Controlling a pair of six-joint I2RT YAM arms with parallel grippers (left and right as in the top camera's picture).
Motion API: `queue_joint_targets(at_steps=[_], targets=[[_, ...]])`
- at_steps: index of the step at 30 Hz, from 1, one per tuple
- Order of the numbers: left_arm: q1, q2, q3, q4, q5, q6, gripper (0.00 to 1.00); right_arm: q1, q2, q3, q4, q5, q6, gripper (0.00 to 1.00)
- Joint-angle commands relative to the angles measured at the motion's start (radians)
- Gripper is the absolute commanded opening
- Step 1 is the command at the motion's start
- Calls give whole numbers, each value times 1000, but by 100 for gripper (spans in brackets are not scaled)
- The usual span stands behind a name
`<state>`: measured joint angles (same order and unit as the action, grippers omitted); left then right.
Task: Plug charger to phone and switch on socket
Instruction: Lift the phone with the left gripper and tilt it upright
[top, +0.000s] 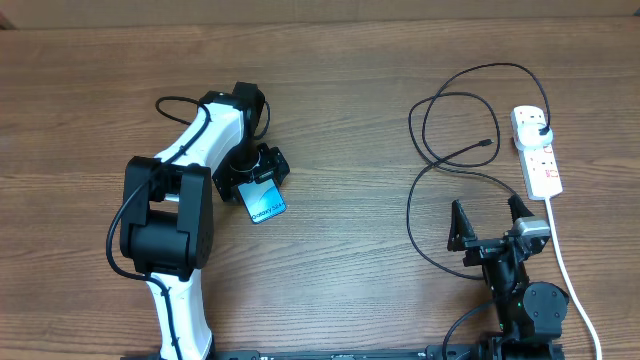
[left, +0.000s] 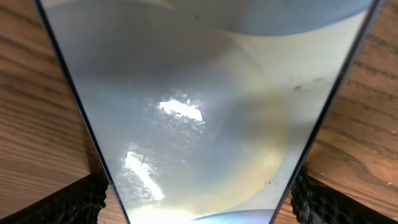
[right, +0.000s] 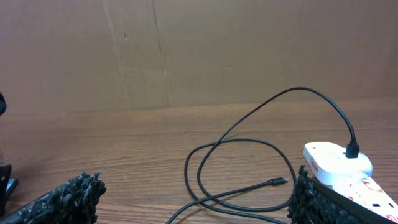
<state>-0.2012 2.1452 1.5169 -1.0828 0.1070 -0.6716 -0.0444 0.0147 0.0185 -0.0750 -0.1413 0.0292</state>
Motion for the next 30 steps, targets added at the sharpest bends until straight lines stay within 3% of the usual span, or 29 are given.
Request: queue_joint_targets(at_steps=[1, 26, 30], targets=[[2, 73, -43, 23, 16, -67, 100, 1, -12, -11, 4, 9, -4, 100], [-2, 73, -43, 88, -112, -69, 100, 1, -12, -11, 4, 9, -3, 100], [-3, 73, -47, 81, -110, -69, 91, 1, -12, -11, 4, 9, -3, 100]])
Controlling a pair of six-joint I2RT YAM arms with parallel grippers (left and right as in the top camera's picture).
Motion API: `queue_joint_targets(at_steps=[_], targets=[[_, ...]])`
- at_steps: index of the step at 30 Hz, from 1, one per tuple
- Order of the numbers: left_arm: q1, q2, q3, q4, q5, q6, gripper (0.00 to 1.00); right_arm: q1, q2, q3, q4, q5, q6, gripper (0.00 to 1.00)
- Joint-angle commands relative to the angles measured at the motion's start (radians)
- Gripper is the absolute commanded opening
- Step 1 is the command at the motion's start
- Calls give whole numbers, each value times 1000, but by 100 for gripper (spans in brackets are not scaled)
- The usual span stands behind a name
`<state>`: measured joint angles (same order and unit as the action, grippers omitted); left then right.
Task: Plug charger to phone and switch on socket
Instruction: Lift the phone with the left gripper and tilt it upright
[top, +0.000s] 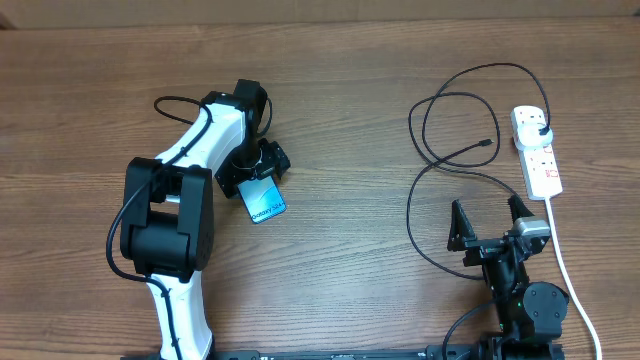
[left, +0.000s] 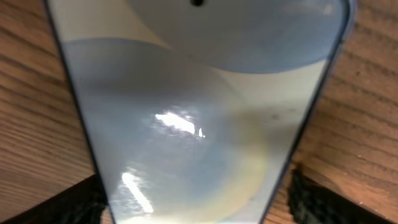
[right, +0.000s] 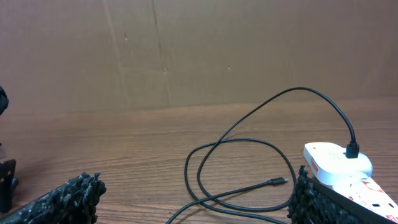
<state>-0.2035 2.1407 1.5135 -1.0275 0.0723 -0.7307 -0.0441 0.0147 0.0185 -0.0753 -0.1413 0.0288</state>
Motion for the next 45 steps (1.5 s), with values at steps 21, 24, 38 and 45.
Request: queue_joint_targets(at_steps=[21, 24, 38, 45], targets=[[0, 75, -49, 29, -71, 56, 71, 1, -12, -11, 4, 9, -3, 100], [0, 75, -31, 0, -60, 59, 71, 1, -12, -11, 4, 9, -3, 100], [0, 75, 52, -59, 15, 93, 72, 1, -12, -11, 4, 9, -3, 100], [0, 75, 85, -104, 27, 114, 72, 1, -12, -11, 4, 9, -3, 100]])
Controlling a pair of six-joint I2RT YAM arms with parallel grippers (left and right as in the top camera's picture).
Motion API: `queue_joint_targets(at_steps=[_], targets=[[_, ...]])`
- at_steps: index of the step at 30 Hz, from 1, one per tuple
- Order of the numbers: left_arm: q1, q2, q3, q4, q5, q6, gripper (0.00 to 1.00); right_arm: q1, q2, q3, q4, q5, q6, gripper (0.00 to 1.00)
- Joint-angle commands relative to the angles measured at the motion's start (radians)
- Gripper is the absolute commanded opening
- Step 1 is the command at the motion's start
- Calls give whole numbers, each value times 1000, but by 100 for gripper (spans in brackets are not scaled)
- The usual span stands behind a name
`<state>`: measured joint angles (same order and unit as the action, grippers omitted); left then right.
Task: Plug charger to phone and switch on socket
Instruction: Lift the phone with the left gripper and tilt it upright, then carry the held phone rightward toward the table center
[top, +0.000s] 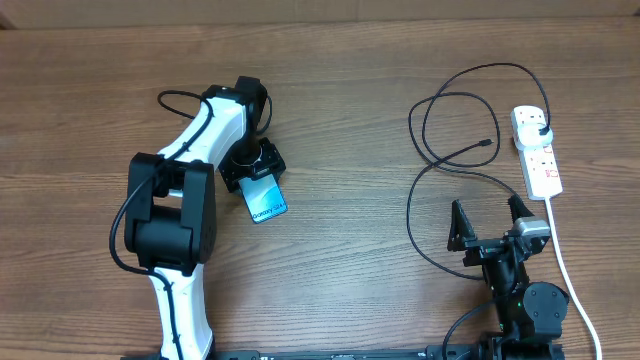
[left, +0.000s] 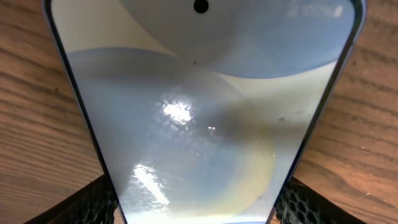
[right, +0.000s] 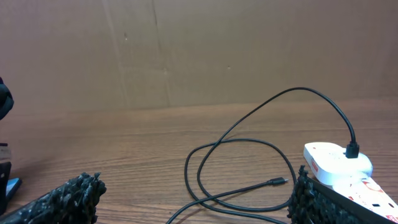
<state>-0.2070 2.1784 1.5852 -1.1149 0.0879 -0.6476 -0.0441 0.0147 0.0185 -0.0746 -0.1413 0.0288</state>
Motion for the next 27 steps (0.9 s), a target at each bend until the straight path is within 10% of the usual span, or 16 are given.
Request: queue_joint_targets(at_steps=[1, 27], targets=[[4, 37, 19, -19, 24, 39, 72, 1, -12, -11, 3, 9, -3, 100], [5, 37, 167, -200, 195, 197, 69, 1, -12, -11, 3, 9, -3, 100]])
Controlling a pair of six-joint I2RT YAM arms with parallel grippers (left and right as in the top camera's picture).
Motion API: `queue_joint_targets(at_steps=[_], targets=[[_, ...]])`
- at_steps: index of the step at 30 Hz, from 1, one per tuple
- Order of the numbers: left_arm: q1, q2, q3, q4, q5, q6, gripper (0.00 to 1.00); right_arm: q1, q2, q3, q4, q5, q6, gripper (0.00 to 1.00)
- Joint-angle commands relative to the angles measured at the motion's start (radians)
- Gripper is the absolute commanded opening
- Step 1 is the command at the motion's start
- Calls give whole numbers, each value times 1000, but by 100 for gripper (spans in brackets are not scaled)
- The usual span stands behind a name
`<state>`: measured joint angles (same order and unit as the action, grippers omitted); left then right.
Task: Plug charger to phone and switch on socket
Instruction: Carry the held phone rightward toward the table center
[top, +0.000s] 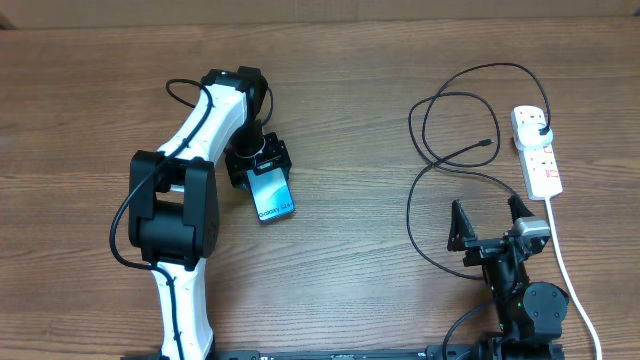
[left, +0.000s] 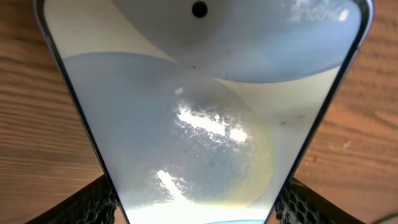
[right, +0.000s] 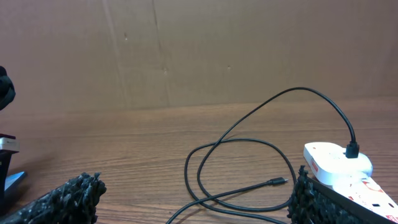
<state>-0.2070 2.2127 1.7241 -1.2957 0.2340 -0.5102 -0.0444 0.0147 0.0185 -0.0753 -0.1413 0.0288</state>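
A blue phone (top: 273, 196) lies screen-up on the wooden table, and its screen (left: 199, 106) fills the left wrist view. My left gripper (top: 258, 162) is shut on the phone's upper end, with one finger (left: 93, 202) tight against each long edge. The black charger cable (top: 430, 150) loops at the right, its free plug tip (right: 278, 182) lying on the wood. Its other end sits in the white power strip (top: 535, 152). My right gripper (top: 489, 222) stands open near the front edge, nothing between its fingers.
The power strip's white lead (top: 565, 265) runs down the right side to the front edge. A brown cardboard wall (right: 186, 50) stands behind the table. Bare wood separates the phone from the cable loops.
My left gripper and the phone have shifted a little to the right and turned, so the phone points more straight toward the front edge. The right arm has not moved.
My left gripper first stood over the phone's upper end with its fingers beside the edges. Then it sat slightly further back. By the last moment the fingers pressed against both edges. Now the phone has shifted and turned with the gripper. The right arm stayed still throughout.
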Motion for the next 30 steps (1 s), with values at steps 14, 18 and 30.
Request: queue_joint_targets(at_steps=[14, 18, 30], targets=[[4, 3, 29, -47, 55, 97, 68, 1, -12, -11, 4, 9, -3, 100], [4, 3, 29, -42, 55, 103, 69, 1, -12, -11, 4, 9, -3, 100], [4, 3, 29, -43, 56, 106, 69, 1, -12, -11, 4, 9, -3, 100]])
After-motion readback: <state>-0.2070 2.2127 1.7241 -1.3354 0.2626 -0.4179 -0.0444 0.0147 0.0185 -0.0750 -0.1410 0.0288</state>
